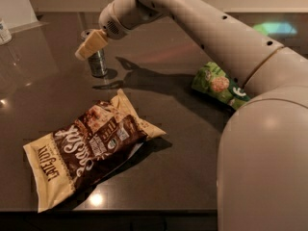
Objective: Pick redbull can
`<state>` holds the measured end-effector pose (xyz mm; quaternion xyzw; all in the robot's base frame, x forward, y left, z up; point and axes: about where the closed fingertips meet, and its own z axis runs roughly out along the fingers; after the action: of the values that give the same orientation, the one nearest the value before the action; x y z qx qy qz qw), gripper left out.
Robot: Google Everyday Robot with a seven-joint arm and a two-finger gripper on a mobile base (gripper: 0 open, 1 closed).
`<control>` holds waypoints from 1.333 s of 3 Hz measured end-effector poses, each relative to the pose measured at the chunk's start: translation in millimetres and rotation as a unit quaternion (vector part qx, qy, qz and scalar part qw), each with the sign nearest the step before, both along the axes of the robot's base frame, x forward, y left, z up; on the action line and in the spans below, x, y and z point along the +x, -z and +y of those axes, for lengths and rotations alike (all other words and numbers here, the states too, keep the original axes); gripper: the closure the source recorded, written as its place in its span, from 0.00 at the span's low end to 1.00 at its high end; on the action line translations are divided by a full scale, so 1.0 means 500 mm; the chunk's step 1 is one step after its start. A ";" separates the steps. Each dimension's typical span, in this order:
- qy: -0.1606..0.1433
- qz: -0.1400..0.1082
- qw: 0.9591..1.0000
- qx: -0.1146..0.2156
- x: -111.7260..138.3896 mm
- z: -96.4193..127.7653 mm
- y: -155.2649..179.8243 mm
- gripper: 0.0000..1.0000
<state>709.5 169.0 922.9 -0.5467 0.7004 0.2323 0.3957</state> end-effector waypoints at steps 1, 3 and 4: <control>0.002 -0.001 1.000 0.005 0.001 -0.013 -0.006 0.41; -0.021 -0.006 0.999 0.026 -0.032 -0.052 -0.059 0.88; -0.036 -0.010 0.999 0.035 -0.060 -0.098 -0.116 1.00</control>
Offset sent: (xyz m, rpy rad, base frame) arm -0.0114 -0.0296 0.0300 0.0562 -0.0101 0.0270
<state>679.6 120.1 980.7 -0.5597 0.6679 0.2650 0.4128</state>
